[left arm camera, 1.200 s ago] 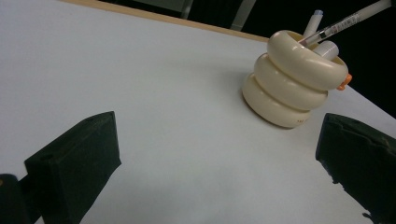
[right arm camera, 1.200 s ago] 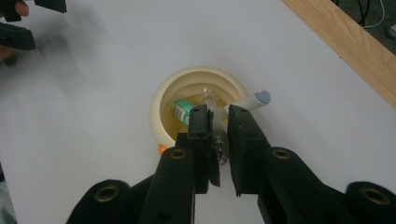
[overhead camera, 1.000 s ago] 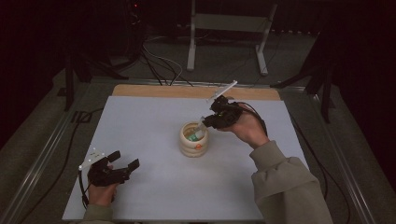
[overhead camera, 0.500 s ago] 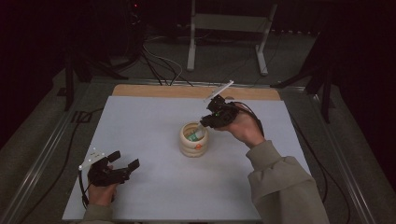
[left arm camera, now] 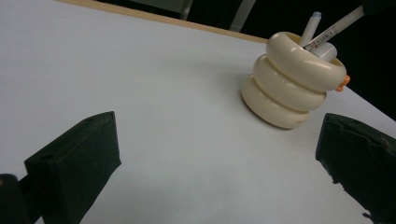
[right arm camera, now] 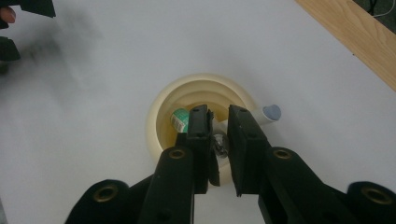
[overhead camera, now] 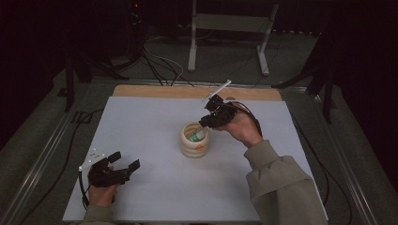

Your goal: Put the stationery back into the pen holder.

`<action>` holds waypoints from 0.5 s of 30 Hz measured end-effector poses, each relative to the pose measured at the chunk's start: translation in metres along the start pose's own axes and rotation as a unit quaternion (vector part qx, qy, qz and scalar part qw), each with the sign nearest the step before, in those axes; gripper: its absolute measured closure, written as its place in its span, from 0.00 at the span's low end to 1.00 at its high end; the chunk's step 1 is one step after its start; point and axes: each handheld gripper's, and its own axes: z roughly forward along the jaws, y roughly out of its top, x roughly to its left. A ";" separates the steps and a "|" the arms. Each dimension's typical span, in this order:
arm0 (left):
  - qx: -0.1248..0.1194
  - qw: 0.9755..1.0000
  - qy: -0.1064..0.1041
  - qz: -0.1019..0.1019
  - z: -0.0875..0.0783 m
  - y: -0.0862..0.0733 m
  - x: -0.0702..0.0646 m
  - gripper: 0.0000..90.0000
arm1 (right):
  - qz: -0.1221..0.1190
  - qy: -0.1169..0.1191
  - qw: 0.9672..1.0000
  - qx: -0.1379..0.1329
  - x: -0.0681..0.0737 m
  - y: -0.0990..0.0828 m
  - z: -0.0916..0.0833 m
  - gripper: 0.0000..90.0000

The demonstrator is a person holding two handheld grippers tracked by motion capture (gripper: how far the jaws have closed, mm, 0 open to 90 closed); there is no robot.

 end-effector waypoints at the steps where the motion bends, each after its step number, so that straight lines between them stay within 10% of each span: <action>1: 0.000 1.000 0.000 0.000 0.000 0.000 0.000 0.00 | 0.000 0.000 1.000 0.001 0.000 0.000 0.001 0.89; 15: -0.002 1.000 -0.001 -0.002 -0.001 0.000 0.001 0.00 | 0.006 -0.005 1.000 0.006 0.003 0.001 0.021 0.88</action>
